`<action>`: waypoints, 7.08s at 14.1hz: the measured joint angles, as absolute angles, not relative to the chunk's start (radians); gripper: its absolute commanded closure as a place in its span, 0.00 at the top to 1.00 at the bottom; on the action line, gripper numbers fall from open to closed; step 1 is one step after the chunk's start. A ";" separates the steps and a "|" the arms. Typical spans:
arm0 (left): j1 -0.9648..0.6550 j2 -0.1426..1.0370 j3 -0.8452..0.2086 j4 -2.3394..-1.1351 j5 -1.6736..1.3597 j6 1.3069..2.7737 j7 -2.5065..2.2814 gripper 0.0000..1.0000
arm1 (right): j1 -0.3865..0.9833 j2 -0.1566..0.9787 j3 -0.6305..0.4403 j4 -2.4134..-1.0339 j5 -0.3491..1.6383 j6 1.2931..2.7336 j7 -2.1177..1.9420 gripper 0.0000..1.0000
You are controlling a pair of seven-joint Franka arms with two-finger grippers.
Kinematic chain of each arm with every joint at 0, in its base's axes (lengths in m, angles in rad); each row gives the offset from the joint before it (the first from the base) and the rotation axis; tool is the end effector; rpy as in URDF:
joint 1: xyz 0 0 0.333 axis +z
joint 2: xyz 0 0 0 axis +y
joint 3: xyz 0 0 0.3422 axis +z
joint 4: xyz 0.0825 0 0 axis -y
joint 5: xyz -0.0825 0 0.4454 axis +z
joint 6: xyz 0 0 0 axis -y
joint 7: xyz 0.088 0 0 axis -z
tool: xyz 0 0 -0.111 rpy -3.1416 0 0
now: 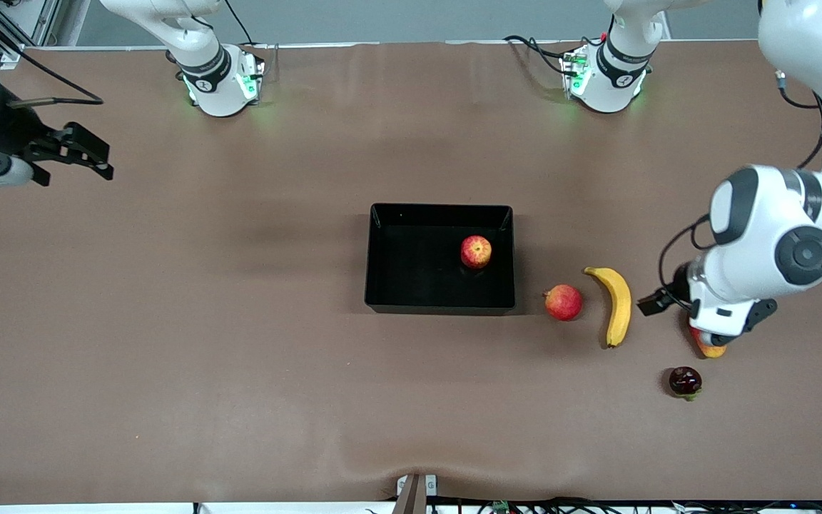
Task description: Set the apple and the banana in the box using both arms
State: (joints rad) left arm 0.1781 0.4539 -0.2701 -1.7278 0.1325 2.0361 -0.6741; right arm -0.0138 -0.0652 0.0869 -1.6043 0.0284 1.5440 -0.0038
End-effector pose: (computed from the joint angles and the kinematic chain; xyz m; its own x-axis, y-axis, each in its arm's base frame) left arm 0.7069 -0.0421 0.3038 0.8545 0.5091 -0.1033 0.5040 -0.8606 -0.0730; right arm 0.5893 0.0482 0.6657 0.9970 0.0774 0.0047 0.0775 -0.9967 -0.0227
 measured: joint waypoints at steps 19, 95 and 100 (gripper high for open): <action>0.183 0.374 -0.361 -1.850 0.139 2.099 -0.640 0.00 | -0.013 0.063 -0.043 -1.515 0.096 1.492 -0.021 1.00; -0.074 0.015 -0.092 -1.518 0.038 1.549 -0.150 1.00 | -0.056 0.088 0.001 -1.436 0.022 1.434 -0.028 1.00; -0.064 0.015 -0.086 -1.517 0.038 1.539 -0.150 1.00 | -0.057 0.088 0.000 -1.436 0.022 1.434 -0.028 1.00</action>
State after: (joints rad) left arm -0.0636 0.0147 -0.0865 -1.5166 0.0376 1.5391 -0.1496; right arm -0.0568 0.0880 0.0000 -1.4362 0.0216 1.4344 -0.0278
